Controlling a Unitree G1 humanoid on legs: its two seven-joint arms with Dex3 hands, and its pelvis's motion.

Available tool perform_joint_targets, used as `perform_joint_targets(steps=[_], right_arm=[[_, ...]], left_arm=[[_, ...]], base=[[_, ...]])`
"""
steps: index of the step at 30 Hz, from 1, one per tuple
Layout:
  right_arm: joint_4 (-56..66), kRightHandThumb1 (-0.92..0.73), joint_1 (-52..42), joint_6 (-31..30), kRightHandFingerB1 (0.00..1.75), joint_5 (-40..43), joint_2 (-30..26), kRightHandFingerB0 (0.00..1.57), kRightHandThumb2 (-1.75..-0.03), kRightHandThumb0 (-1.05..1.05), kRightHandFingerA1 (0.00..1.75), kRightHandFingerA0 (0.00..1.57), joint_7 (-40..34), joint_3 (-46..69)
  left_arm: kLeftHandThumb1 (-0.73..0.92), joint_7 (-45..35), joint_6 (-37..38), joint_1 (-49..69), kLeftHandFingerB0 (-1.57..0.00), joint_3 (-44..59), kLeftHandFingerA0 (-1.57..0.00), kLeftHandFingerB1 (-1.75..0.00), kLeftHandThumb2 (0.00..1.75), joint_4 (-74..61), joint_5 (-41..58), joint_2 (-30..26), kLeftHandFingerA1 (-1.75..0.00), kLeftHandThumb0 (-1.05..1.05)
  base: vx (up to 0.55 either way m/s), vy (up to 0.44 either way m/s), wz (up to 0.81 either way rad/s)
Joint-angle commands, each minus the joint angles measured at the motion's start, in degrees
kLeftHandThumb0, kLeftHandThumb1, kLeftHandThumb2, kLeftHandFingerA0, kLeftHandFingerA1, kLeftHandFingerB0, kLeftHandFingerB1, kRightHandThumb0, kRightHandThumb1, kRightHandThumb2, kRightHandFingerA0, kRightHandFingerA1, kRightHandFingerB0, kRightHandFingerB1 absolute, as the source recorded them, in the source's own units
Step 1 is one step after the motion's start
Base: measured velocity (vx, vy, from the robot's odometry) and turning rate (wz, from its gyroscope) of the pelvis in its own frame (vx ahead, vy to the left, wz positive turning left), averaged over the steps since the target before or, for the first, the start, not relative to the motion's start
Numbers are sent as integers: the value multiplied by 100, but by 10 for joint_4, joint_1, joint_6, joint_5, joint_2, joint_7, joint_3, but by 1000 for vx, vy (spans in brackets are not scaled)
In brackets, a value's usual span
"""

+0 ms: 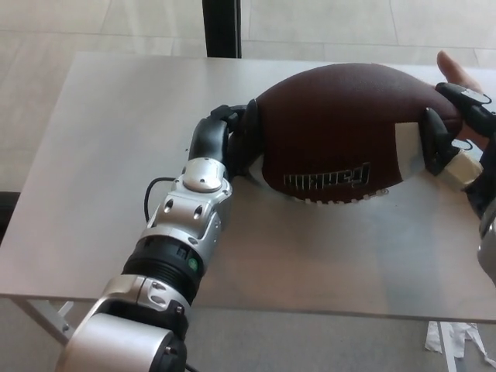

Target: The robot uses both its hands to grab the left and right ends of a football kept in the middle of the desk infront of it, lifts it up and places it in the palm of a person

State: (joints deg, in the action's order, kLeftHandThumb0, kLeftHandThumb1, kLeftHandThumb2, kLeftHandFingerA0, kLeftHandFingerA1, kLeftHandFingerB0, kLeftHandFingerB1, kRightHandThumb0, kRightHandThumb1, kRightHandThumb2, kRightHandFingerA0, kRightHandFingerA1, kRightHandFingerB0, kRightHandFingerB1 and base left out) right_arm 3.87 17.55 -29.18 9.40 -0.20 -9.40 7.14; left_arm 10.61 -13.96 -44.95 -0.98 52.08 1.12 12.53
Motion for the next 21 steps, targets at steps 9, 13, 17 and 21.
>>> perform_joint_targets(steps=[9, 13, 17, 21], right_arm=[[-9, -64, 5, 32, 73, 34, 68, 95, -73, -23, 153, 119, 67, -62], [-16, -64, 13, 39, 77, 26, 73, 94, -75, -22, 152, 118, 64, -65], [-16, -62, 16, 44, 82, 17, 81, 93, -78, -22, 160, 111, 51, -67], [-18, -61, 38, 42, 82, 7, 84, 92, -77, -21, 162, 108, 39, -64]], left_arm=[[59, -46, 47, 31, -56, 21, -46, -48, 58, 2, 60, 116, -78, -48], [83, -44, 80, 32, -61, 53, -73, -53, 66, 6, 92, 136, -124, -45], [73, -48, 52, 6, -72, 108, -71, -57, 65, 15, 146, 150, -155, -29], [77, -63, 40, -20, -80, 150, -80, -74, 62, 12, 187, 151, -157, -35]], base=[[0, 0, 0], [0, 0, 0], [0, 0, 0], [0, 0, 0]])
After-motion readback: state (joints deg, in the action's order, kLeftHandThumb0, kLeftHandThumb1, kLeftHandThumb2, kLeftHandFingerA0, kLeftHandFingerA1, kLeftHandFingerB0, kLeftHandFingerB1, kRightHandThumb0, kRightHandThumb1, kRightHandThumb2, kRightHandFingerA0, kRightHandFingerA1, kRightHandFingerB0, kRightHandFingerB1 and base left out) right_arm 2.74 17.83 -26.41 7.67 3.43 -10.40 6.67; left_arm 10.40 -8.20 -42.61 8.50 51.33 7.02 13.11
